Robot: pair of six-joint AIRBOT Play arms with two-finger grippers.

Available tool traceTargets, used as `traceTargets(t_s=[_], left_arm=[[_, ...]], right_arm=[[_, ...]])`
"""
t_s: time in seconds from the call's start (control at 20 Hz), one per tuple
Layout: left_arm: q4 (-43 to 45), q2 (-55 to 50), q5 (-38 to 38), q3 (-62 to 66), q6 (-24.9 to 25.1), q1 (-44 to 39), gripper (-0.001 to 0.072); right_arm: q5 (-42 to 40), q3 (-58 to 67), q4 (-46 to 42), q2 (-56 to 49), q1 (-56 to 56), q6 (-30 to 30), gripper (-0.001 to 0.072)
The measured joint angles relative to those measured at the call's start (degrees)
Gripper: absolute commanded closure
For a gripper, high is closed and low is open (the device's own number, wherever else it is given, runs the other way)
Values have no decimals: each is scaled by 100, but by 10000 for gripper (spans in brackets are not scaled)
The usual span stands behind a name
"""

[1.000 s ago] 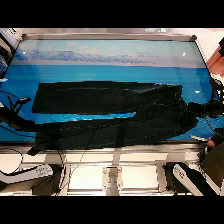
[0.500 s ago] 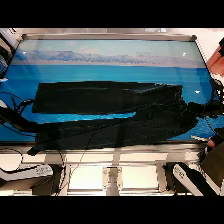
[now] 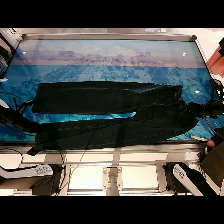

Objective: Fold the clothes and pants, and hang the long-sleeved shirts on hangers.

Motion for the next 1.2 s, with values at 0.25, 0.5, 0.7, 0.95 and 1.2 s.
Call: traceTargets(t_s=[0.25, 0.5, 0.7, 0.95, 1.2], left_arm=[[-321, -13, -299, 254, 273, 105, 682], [-1934, 0, -973, 1421, 210, 831, 680], [-2487, -2, -1001, 2020, -896, 1650, 680], [-2664, -15, -721, 2212, -2022, 2551, 680], [-2839, -26, -295, 2249, -2328, 2686, 679]], right_arm=[[57, 2, -24, -2, 0, 0, 684], [116, 2, -188, -17, 0, -146, 684], [111, 0, -229, -24, -2, -197, 684], [98, 0, -313, -24, 0, -214, 684], [94, 0, -334, -24, -2, -221, 684]])
